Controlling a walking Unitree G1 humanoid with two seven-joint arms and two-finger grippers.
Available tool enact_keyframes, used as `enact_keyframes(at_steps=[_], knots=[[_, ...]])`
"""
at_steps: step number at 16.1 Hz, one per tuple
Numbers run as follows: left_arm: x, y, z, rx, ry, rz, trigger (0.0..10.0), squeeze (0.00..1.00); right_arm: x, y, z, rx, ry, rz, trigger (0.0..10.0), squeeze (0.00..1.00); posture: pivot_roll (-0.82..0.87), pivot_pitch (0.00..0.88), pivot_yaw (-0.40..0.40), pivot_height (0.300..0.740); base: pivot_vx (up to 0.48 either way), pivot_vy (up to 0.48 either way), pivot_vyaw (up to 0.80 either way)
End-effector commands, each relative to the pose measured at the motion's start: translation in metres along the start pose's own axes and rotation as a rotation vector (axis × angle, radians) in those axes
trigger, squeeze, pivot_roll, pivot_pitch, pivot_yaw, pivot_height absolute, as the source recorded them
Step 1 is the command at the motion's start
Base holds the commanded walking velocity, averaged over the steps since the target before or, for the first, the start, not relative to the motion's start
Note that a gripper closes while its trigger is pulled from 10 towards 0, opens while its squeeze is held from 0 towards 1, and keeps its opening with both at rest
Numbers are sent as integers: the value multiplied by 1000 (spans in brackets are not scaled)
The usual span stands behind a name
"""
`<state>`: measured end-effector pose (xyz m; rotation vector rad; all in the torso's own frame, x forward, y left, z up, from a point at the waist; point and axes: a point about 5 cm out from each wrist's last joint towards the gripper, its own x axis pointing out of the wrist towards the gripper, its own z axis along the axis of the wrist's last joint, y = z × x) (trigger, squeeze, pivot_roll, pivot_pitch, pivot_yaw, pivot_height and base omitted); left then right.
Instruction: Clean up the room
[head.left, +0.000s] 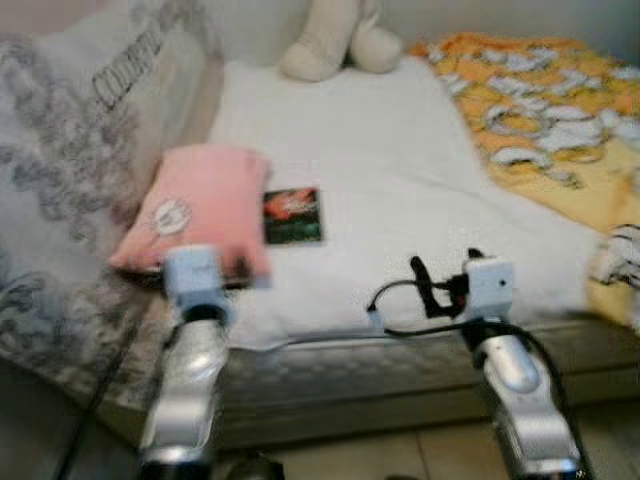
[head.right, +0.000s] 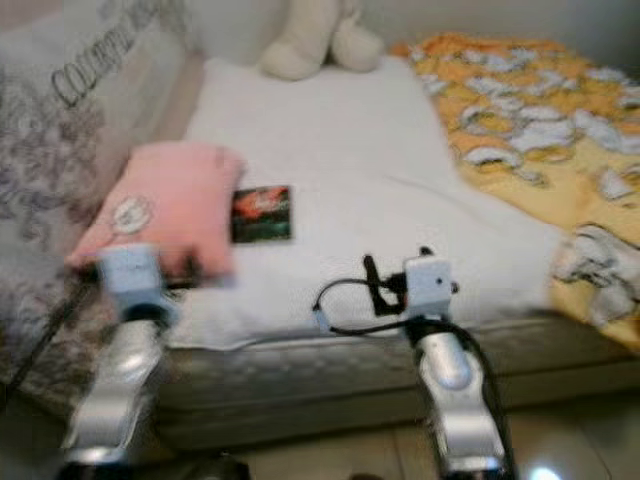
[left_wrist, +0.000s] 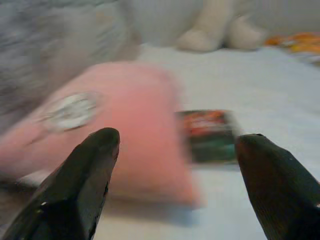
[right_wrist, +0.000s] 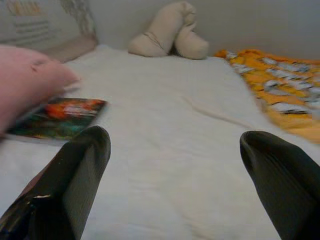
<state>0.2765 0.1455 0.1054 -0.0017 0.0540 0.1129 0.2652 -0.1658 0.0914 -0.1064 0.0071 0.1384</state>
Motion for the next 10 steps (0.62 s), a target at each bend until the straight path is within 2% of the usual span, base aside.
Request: enact_keyframes(at_steps=[1, 4, 7, 10], knots=[[4, 5, 0, 25, 0, 12, 10000, 0, 6, 6, 5, -7, -27, 21, 10000, 0, -106, 0, 44, 723, 0, -428, 0], [16, 6, 0, 28, 14, 30, 10000, 0, 11, 11, 7, -3, -31, 40, 10000, 0, -107, 0, 45, 723, 170, -410, 0], [19, 6, -2, 3, 28, 46, 10000, 0, 10, 12, 6, -26, -30, 58, 10000, 0, -118, 0, 43, 723, 269, -395, -756], [20, -1, -4, -5, 29, 32, 10000, 0, 12, 10, 4, -40, -21, 56, 10000, 0, -121, 0, 39, 723, 270, -394, 0]])
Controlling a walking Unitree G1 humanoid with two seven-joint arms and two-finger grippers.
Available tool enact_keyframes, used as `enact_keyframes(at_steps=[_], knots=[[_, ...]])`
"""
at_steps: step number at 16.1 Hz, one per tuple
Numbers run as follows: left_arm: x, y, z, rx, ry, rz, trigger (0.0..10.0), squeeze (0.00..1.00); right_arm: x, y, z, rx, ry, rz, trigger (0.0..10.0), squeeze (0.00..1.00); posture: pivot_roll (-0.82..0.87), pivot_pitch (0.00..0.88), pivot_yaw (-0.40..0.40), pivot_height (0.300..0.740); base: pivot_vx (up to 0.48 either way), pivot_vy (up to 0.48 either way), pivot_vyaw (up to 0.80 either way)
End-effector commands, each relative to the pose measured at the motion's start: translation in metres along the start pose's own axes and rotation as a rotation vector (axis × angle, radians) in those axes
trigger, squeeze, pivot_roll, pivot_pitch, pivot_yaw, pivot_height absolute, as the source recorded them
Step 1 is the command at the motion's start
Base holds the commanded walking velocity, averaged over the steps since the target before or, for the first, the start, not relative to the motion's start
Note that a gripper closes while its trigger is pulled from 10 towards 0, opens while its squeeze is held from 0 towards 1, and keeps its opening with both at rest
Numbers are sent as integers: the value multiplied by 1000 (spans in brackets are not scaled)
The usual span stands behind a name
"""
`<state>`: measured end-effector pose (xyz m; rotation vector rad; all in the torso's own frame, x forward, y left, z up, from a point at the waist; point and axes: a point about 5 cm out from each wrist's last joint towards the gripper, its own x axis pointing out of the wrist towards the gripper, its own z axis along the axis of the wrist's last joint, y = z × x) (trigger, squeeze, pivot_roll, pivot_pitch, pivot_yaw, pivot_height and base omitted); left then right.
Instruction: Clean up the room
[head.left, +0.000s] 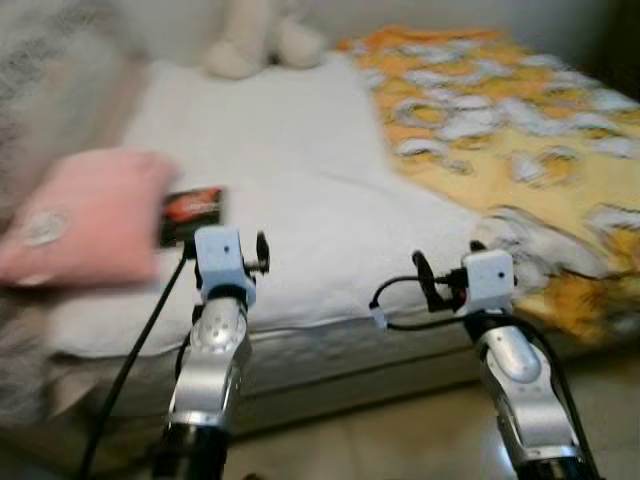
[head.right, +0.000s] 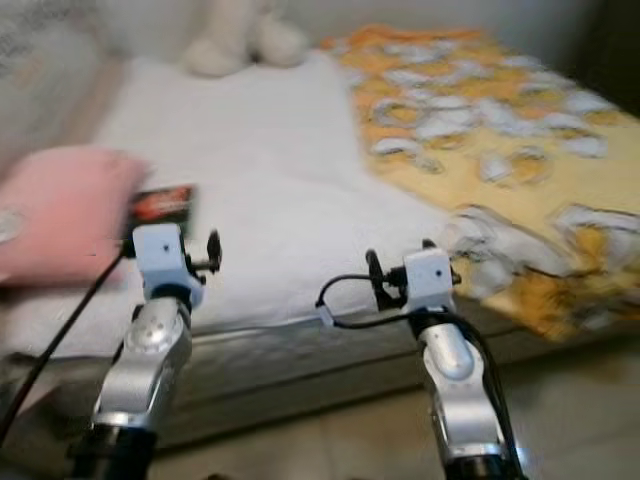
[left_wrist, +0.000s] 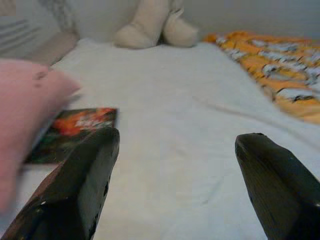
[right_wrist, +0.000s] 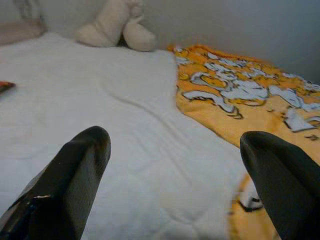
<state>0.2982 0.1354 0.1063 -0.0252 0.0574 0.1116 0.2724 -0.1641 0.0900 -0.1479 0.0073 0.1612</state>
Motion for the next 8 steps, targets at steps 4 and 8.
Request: enact_keyframes(at_steps=[4, 8], knots=[[2, 8, -5, 6, 15, 34, 10000, 0, 6, 10, 6, -2, -25, 51, 10000, 0, -118, 0, 23, 723, 287, -382, -162], [8, 8, -5, -5, 14, 42, 10000, 0, 5, 10, 5, 8, -37, 56, 10000, 0, -118, 0, 21, 723, 289, -379, -645]])
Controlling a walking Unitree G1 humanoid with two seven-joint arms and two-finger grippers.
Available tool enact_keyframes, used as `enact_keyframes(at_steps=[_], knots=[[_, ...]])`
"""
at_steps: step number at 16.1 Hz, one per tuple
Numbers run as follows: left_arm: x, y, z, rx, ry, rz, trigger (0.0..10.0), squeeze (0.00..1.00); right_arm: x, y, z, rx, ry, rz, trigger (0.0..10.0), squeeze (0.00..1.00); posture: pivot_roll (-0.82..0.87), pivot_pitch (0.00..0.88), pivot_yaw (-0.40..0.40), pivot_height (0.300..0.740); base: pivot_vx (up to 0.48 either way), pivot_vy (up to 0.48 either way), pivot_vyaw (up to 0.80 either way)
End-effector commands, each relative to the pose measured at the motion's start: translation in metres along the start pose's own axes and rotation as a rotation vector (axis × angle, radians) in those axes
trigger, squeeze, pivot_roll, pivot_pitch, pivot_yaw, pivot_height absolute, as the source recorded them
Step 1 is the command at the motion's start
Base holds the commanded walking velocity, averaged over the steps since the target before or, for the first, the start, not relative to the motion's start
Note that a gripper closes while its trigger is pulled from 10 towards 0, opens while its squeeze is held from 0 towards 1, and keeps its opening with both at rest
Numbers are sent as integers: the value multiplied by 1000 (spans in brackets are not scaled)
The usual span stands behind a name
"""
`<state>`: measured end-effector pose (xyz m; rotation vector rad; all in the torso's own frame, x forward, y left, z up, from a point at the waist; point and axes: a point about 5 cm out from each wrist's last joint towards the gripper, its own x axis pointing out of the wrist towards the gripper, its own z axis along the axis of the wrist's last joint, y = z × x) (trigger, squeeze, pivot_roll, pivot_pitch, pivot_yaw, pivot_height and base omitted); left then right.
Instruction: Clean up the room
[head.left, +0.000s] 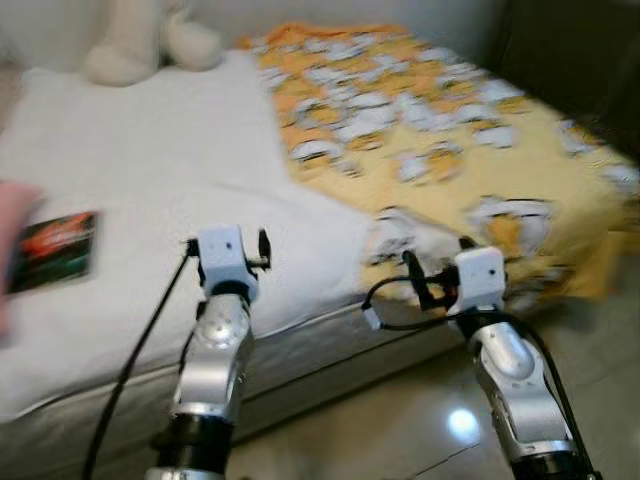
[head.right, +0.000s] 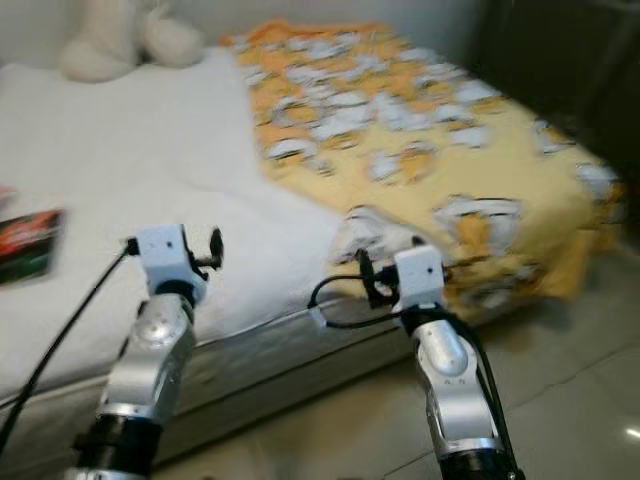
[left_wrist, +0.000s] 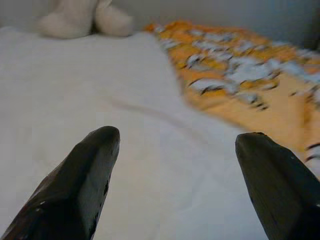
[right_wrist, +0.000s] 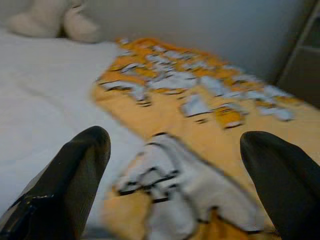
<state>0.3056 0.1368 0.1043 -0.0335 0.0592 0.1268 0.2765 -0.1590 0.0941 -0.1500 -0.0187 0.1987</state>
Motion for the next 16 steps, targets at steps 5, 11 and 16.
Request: enact_keyframes(at_steps=[5, 11, 16], knots=[[6, 3, -4, 12, 19, 16, 10000, 0, -1, 7, 1, 16, -13, 19, 10000, 0, -127, 0, 30, 723, 303, -369, -651], [11, 12, -13, 143, 52, 75, 10000, 0, -2, 16, -1, 30, -10, 62, 10000, 0, -126, 0, 33, 723, 262, -114, -311], [24, 28, -2, 122, 30, 111, 10000, 0, -8, 21, -4, 23, -9, 101, 10000, 0, -135, 7, 39, 723, 401, 48, 0]])
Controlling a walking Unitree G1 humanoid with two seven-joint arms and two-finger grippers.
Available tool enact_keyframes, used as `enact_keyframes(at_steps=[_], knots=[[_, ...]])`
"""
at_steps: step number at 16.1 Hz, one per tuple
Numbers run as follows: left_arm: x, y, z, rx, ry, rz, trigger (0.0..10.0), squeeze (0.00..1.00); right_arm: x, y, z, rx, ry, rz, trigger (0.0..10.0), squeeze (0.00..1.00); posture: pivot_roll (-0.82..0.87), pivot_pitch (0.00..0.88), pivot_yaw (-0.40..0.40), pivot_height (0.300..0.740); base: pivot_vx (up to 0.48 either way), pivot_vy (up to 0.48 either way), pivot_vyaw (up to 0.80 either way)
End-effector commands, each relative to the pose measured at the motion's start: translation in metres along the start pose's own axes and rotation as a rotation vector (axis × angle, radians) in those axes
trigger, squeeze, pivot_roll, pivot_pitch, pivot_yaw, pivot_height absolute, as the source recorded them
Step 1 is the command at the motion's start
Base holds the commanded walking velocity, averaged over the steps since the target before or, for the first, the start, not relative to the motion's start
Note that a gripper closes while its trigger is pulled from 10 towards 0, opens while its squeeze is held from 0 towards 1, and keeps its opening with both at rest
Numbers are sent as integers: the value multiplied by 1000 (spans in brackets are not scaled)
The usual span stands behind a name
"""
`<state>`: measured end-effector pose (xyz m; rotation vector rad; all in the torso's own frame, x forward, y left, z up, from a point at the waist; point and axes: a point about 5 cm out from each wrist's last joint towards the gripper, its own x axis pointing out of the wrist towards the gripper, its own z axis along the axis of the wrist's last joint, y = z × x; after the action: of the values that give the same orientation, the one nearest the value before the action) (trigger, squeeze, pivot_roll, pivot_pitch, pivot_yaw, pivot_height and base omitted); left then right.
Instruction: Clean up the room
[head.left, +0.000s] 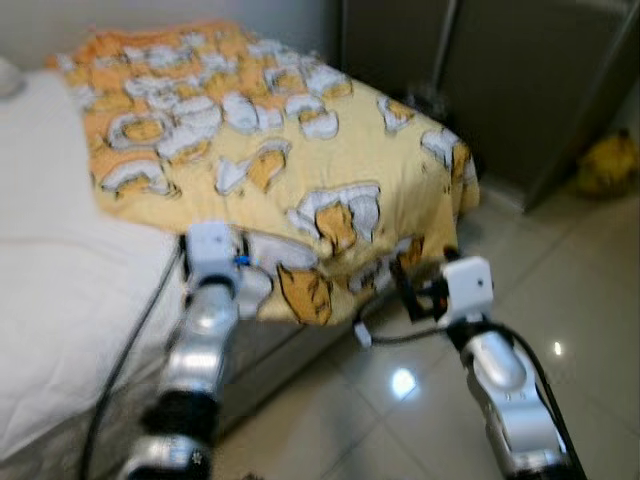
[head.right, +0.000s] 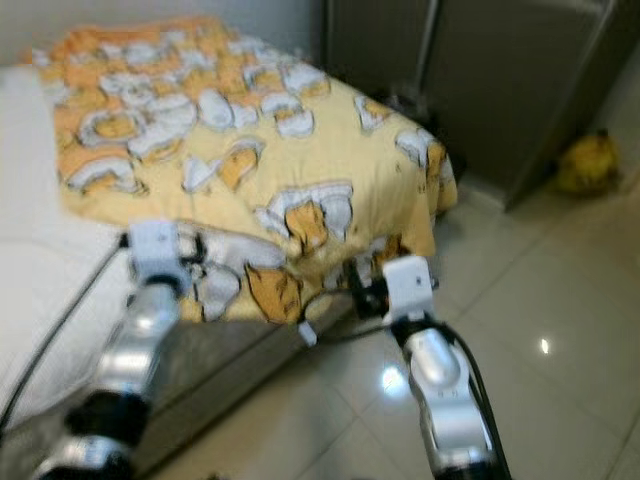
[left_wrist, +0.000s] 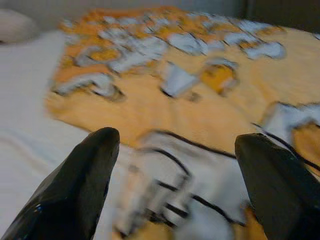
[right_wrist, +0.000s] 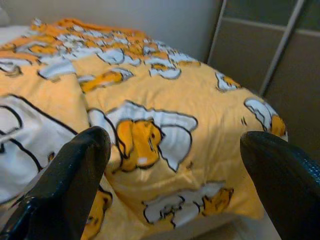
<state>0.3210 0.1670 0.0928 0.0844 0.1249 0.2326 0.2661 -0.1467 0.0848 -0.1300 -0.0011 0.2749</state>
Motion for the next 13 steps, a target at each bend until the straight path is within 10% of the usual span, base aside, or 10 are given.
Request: enact_keyframes(at_steps=[1, 8, 13], knots=[[5, -1, 9, 4, -32, -8, 10000, 0, 0, 6, 3, 1, -17, 24, 10000, 0, -136, 7, 40, 723, 480, 0, 0], [2, -16, 7, 100, -24, -96, 10000, 0, -3, 7, 0, 5, -5, 31, 10000, 0, -138, 18, 43, 723, 464, 0, 0], [8, 14, -8, 0, 64, 40, 10000, 0, -18, 10, -10, 23, 40, 96, 10000, 0, -141, 27, 37, 723, 94, 0, 0]])
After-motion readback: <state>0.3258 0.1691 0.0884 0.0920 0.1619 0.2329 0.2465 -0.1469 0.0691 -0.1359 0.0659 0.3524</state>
